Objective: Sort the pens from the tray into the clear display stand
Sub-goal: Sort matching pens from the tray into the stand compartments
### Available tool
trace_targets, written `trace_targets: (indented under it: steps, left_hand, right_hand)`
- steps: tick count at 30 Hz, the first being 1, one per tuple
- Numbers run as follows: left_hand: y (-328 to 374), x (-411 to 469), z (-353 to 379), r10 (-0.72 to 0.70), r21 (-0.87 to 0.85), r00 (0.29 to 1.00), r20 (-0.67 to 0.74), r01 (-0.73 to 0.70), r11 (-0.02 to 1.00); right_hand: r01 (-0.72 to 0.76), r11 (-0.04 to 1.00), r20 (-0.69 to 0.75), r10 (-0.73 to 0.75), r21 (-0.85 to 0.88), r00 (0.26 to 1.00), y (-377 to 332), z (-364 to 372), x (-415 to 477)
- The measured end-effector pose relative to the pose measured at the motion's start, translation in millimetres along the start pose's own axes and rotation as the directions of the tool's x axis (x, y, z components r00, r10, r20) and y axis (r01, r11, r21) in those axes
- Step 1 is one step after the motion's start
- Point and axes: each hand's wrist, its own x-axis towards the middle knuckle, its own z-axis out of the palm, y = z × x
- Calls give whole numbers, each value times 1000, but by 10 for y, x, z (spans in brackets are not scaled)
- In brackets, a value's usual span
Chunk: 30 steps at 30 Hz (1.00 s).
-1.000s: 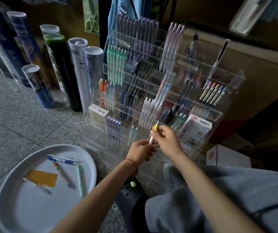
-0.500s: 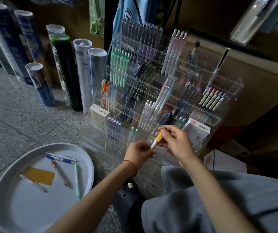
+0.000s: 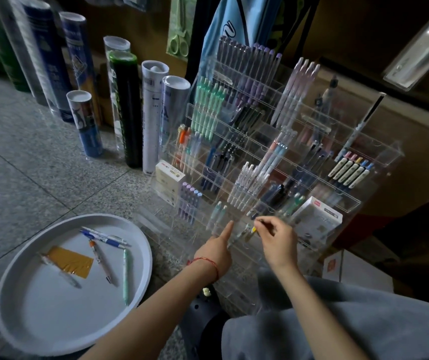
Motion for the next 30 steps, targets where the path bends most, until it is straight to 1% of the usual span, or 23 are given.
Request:
trace_targets:
  steps: [1, 2, 4, 5, 7, 8, 10, 11, 13, 15, 16, 17, 19, 21, 25, 30]
  left_hand:
    - [16, -23, -2, 21, 20, 999, -29, -20, 1000]
    - [33, -27, -14, 43, 22, 996, -79, -41, 999]
    - [97, -8, -140, 49, -82, 966, -254, -72, 994]
    - [137, 12, -245, 32, -158, 935, -353, -93, 983]
    - [209, 71, -506, -6, -270, 862, -508, -153, 951]
    - [234, 97, -655, -27, -310, 831, -556, -177, 934]
    - [224, 149, -955, -74, -370, 793, -604, -197, 908]
    - [187, 178, -1091, -91, -386, 785, -613, -197, 901]
    - [79, 234, -1315, -105, -392, 794, -598, -176, 903]
    - [-30, 285, -1478, -115, -386, 809, -577, -146, 911]
    - [-75, 307, -1543, -117, -385, 812, -571, -140, 912]
    - [-105, 325, -1598, -118, -389, 816, -567, -139, 911]
    - [-141, 362, -1671, -119, -392, 822, -558, -134, 910]
    - [-148, 392, -1704, -113, -384, 832, -544, -127, 915]
    - [-108, 460, -1743, -67, -379, 847, -528, -165, 911]
    - [20, 560, -1777, -37, -334, 853, -521, -163, 928]
  right_hand:
    - [6, 1000, 13, -6, -31, 1000, -17, -1, -14]
    - [49, 996, 19, -48, -69, 999, -72, -19, -22]
    - [221, 967, 6, -222, -124, 975, -286, -100, 4]
    - [313, 942, -6, -316, -124, 949, -445, -154, 42]
    - [441, 896, -62, -444, -55, 894, -793, -250, 155]
    - [470, 882, -94, -467, 10, 879, -963, -280, 232]
    - [489, 862, -125, -474, 135, 871, -1271, -271, 431]
    - [489, 854, -131, -472, 175, 872, -1396, -230, 550]
    - [502, 840, -172, -474, 207, 864, -1600, -100, 811]
    - [529, 828, -227, -488, 185, 843, -1751, 58, 1062]
    - [539, 829, -227, -503, 149, 834, -1802, 143, 1172]
    - [546, 833, -197, -522, 94, 830, -1824, 231, 1268]
    - [532, 846, -83, -531, -11, 843, -1795, 417, 1398]
    - [478, 878, -26, -479, -32, 878, -1711, 566, 1448]
    - [350, 936, -45, -348, 47, 936, -1574, 733, 1477]
    - [232, 967, 53, -239, 107, 970, -1438, 815, 1466]
